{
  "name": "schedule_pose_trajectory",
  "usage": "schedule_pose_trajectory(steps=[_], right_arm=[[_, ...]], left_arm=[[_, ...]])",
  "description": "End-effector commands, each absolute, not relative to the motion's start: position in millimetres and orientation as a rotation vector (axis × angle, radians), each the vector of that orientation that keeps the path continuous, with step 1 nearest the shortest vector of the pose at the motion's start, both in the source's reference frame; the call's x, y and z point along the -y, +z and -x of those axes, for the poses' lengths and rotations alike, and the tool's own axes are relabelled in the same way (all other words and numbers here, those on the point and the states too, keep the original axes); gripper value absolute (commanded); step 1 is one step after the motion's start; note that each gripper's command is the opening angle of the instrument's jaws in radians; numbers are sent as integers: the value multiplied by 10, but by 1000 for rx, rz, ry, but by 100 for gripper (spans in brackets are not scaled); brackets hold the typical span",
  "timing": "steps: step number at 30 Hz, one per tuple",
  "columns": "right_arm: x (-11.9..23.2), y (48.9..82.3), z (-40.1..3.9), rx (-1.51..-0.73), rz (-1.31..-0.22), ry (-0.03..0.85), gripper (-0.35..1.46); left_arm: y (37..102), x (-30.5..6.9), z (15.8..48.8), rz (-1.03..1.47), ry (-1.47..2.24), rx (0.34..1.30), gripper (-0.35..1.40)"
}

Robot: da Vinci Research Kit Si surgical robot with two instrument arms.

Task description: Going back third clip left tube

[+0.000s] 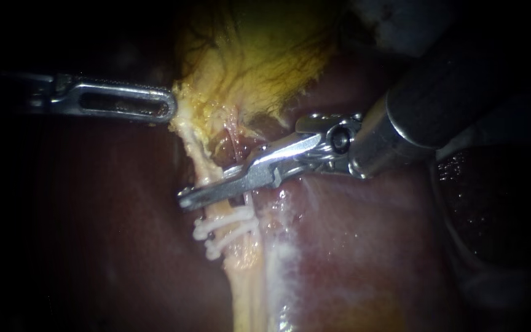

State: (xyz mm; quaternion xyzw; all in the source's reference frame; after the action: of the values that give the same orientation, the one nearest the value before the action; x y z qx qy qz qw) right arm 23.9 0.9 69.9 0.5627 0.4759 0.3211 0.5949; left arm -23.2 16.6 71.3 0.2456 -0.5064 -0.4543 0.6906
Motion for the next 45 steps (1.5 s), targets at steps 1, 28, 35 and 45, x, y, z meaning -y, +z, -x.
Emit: schedule_pose_trajectory(steps=[1,28,35,45], right_arm=[[-9,699,-239,-1112,-1300,737,-35],[13,704,-171,-1235,-477,456,60],[7,669,-113,-1249,-397,367,60],[2,626,-72,-1141,-327,287,60]], left_arm=[[713,-166,232,-549,-1016,1132,-35],[712,-166,230,-549,-1015,1132,-35],[712,-165,228,-550,-1015,1132,-35],[718,-163,232,-545,-1014,1133,-35]])
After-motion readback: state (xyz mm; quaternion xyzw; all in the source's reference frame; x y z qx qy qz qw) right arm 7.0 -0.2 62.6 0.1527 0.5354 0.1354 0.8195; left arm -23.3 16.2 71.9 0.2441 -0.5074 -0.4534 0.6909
